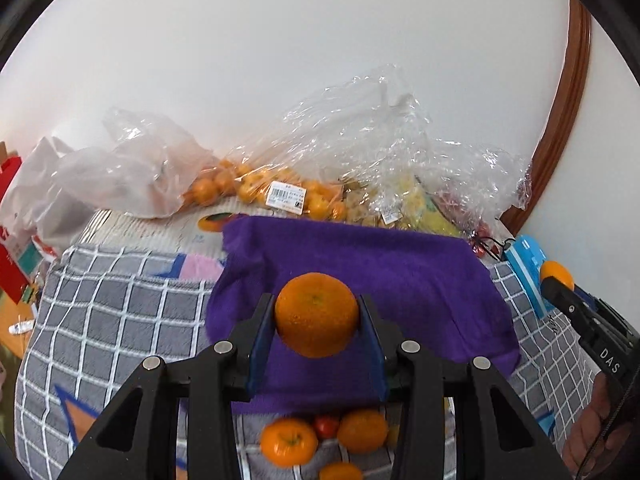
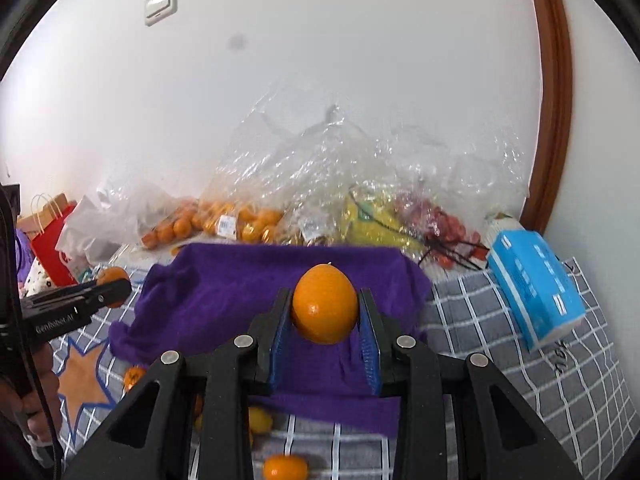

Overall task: Organize fruits
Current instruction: 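Lift both held oranges and carry them over the purple towel, then lower both oranges onto the purple towel and open both tools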

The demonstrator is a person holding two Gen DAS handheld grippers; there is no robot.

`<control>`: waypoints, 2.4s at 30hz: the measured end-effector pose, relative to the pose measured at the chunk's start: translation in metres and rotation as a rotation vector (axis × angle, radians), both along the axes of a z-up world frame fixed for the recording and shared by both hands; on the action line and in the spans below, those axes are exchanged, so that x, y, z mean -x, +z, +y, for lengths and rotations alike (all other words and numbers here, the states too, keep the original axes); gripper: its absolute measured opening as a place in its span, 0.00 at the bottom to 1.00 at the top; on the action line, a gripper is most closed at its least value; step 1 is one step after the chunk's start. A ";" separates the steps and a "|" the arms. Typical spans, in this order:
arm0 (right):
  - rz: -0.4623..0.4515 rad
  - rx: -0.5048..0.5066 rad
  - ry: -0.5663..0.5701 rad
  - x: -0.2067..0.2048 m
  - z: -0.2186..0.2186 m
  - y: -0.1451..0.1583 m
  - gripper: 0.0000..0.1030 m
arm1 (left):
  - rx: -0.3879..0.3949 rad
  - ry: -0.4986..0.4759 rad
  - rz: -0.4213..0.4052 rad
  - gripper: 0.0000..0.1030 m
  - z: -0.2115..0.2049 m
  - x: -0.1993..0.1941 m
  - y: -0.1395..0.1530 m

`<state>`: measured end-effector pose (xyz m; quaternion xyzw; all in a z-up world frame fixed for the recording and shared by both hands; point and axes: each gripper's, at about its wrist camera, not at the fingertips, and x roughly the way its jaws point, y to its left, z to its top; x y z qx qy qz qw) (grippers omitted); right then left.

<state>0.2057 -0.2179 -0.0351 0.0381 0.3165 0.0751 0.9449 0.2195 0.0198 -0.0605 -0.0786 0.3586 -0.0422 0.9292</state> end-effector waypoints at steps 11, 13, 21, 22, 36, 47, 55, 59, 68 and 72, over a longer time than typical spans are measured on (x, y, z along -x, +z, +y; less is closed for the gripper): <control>0.069 -0.046 0.008 -0.036 -0.013 -0.037 0.31 | 0.023 -0.005 0.041 0.38 -0.003 -0.034 -0.032; 0.088 -0.054 0.007 -0.041 -0.015 -0.043 0.31 | 0.029 -0.006 0.060 0.38 -0.001 -0.038 -0.038; 0.115 -0.049 0.004 -0.048 -0.018 -0.057 0.31 | 0.045 -0.007 0.081 0.38 0.001 -0.043 -0.047; 0.120 -0.047 0.004 -0.049 -0.018 -0.059 0.31 | 0.047 -0.009 0.086 0.38 0.001 -0.045 -0.049; 0.170 -0.035 0.017 -0.052 -0.015 -0.083 0.31 | 0.050 -0.018 0.120 0.38 -0.003 -0.050 -0.062; 0.201 -0.007 0.026 -0.055 -0.010 -0.093 0.31 | 0.045 -0.032 0.162 0.38 -0.010 -0.053 -0.072; 0.218 0.007 0.033 -0.057 -0.007 -0.097 0.31 | 0.040 -0.032 0.180 0.38 -0.011 -0.056 -0.076; 0.229 0.008 0.029 -0.058 -0.007 -0.099 0.31 | 0.052 -0.025 0.197 0.38 -0.008 -0.058 -0.080; 0.232 0.027 0.036 -0.057 -0.004 -0.102 0.31 | 0.032 -0.033 0.205 0.39 -0.012 -0.056 -0.082; 0.215 0.025 0.036 -0.054 -0.004 -0.098 0.35 | 0.043 -0.039 0.189 0.51 -0.013 -0.053 -0.078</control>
